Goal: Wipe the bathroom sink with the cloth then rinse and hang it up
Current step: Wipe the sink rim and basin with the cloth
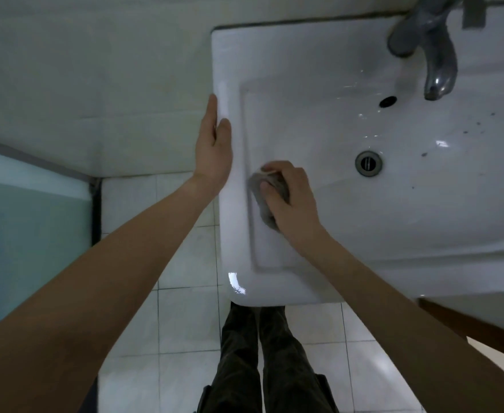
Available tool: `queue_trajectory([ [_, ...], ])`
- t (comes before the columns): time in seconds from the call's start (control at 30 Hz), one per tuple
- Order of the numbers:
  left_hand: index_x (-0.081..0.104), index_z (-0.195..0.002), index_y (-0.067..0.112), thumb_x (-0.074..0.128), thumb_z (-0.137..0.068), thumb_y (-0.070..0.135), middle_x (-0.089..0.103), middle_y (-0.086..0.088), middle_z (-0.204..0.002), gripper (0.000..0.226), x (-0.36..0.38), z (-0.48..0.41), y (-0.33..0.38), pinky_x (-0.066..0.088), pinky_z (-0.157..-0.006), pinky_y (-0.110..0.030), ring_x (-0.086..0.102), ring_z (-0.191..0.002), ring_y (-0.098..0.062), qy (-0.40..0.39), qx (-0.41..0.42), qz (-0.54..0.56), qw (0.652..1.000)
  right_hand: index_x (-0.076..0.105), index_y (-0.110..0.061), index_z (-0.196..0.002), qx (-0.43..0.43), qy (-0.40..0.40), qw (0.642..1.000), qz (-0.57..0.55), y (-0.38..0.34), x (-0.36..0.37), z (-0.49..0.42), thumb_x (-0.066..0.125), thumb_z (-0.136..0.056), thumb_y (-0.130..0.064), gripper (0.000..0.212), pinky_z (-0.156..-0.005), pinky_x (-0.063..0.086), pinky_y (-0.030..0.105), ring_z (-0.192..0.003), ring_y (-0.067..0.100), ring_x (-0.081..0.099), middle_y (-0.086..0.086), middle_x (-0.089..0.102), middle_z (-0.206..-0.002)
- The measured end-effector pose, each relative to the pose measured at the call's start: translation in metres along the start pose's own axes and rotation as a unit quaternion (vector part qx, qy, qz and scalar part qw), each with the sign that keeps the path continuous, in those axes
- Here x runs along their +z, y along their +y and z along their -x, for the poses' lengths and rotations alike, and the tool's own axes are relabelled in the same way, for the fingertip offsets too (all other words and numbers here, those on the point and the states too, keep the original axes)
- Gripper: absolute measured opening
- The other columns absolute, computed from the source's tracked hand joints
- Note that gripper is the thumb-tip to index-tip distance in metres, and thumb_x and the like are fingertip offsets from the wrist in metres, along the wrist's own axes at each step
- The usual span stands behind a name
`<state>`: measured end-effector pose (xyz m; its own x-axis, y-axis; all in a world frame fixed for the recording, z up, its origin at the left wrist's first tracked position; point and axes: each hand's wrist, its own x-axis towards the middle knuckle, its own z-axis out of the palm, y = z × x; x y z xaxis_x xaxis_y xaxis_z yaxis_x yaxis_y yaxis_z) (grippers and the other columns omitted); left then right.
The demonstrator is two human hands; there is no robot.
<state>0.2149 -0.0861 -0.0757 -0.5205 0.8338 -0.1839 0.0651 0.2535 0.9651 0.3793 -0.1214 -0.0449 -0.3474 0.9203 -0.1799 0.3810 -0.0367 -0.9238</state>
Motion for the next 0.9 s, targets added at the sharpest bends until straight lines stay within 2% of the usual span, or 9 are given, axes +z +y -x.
queue_trajectory([
  [0.13, 0.02, -0.152, 0.011, 0.034, -0.102, 0.015, 0.023, 0.0, -0.159, 0.052, -0.001, -0.001, 0.0, 0.016, -0.098, 0.007, 0.022, -0.143, -0.005, 0.002, 0.003, -0.009, 1.0, 0.053, -0.011, -0.099, 0.023, 0.018, 0.998, 0.055, 0.005, 0.029, 0.01, 0.052, -0.095, -0.025, 0.014, -0.069, 0.034, 0.006, -0.076, 0.001, 0.04, 0.003, 0.045, -0.096],
  [0.23, 0.022, -0.151, 0.011, 0.035, -0.101, 0.014, 0.024, 0.0, -0.159, 0.052, -0.001, 0.0, 0.0, 0.016, -0.101, 0.004, 0.023, -0.14, 0.0, 0.007, -0.006, -0.007, 1.0, 0.052, -0.014, -0.1, 0.014, -0.067, 0.994, 0.081, 0.021, 0.014, 0.056, 0.053, -0.092, -0.029, 0.017, -0.069, 0.035, 0.009, -0.076, 0.004, 0.044, 0.0, 0.044, -0.096],
  [0.33, 0.022, -0.151, 0.013, 0.035, -0.102, 0.015, 0.025, 0.002, -0.158, 0.052, -0.001, 0.0, 0.005, 0.016, -0.1, 0.005, 0.024, -0.135, 0.005, 0.0, -0.015, -0.014, 1.0, 0.055, -0.012, -0.101, 0.017, -0.13, 0.987, 0.091, 0.022, -0.001, 0.057, 0.06, -0.091, -0.021, 0.014, -0.073, 0.034, 0.004, -0.08, -0.001, 0.046, 0.001, 0.047, -0.096],
  [0.4, 0.022, -0.152, 0.014, 0.035, -0.102, 0.017, 0.025, 0.003, -0.158, 0.051, -0.002, 0.001, 0.007, 0.016, -0.099, 0.007, 0.024, -0.136, 0.004, -0.004, -0.019, -0.02, 1.0, 0.055, -0.018, -0.097, 0.022, -0.067, 0.996, 0.061, 0.017, 0.006, 0.06, 0.062, -0.091, -0.015, 0.01, -0.075, 0.035, 0.004, -0.083, -0.003, 0.047, 0.001, 0.047, -0.096],
  [0.47, 0.021, -0.152, 0.016, 0.035, -0.103, 0.018, 0.024, 0.006, -0.157, 0.051, -0.002, 0.0, 0.008, 0.015, -0.101, 0.006, 0.023, -0.134, 0.009, -0.001, -0.007, -0.027, 1.0, 0.05, -0.033, -0.092, 0.026, 0.014, 0.999, 0.031, 0.012, 0.024, 0.061, 0.059, -0.091, -0.019, 0.016, -0.074, 0.039, 0.007, -0.083, -0.001, 0.051, -0.004, 0.045, -0.097],
  [0.53, 0.02, -0.152, 0.018, 0.034, -0.103, 0.019, 0.024, 0.014, -0.154, 0.051, -0.003, 0.0, 0.007, 0.015, -0.1, 0.007, 0.022, -0.13, 0.015, -0.01, -0.009, -0.024, 1.0, 0.047, -0.041, -0.085, 0.044, 0.062, 0.997, -0.022, 0.007, 0.039, 0.042, 0.055, -0.091, -0.031, 0.014, -0.067, 0.051, 0.025, -0.072, 0.01, 0.056, -0.006, 0.043, -0.099],
  [0.6, 0.02, -0.152, 0.021, 0.033, -0.104, 0.022, 0.023, 0.021, -0.148, 0.051, -0.004, 0.001, 0.005, 0.015, -0.097, 0.009, 0.022, -0.13, 0.016, -0.011, -0.012, -0.023, 1.0, 0.049, -0.03, -0.085, 0.041, 0.095, 0.995, 0.008, 0.005, 0.045, -0.001, 0.054, -0.091, -0.03, 0.008, -0.068, 0.051, 0.035, -0.073, 0.022, 0.055, -0.005, 0.041, -0.097],
  [0.7, 0.021, -0.152, 0.024, 0.034, -0.104, 0.023, 0.024, 0.023, -0.147, 0.05, -0.005, 0.0, 0.002, 0.017, -0.097, 0.009, 0.024, -0.132, 0.012, -0.002, -0.014, -0.032, 0.999, 0.049, -0.013, -0.088, 0.03, 0.117, 0.99, 0.074, -0.004, 0.047, -0.069, 0.056, -0.092, -0.02, 0.01, -0.078, 0.045, 0.025, -0.084, 0.02, 0.05, -0.002, 0.039, -0.095],
  [0.9, 0.022, -0.152, 0.027, 0.034, -0.103, 0.024, 0.026, 0.026, -0.143, 0.05, -0.004, -0.001, 0.003, 0.022, -0.09, 0.01, 0.027, -0.128, 0.015, 0.0, -0.02, -0.024, 1.0, 0.049, -0.01, -0.091, -0.06, 0.161, 0.973, 0.154, -0.01, 0.051, -0.152, 0.052, -0.094, -0.018, 0.01, -0.077, 0.048, 0.033, -0.084, 0.019, 0.046, 0.002, 0.039, -0.099],
])
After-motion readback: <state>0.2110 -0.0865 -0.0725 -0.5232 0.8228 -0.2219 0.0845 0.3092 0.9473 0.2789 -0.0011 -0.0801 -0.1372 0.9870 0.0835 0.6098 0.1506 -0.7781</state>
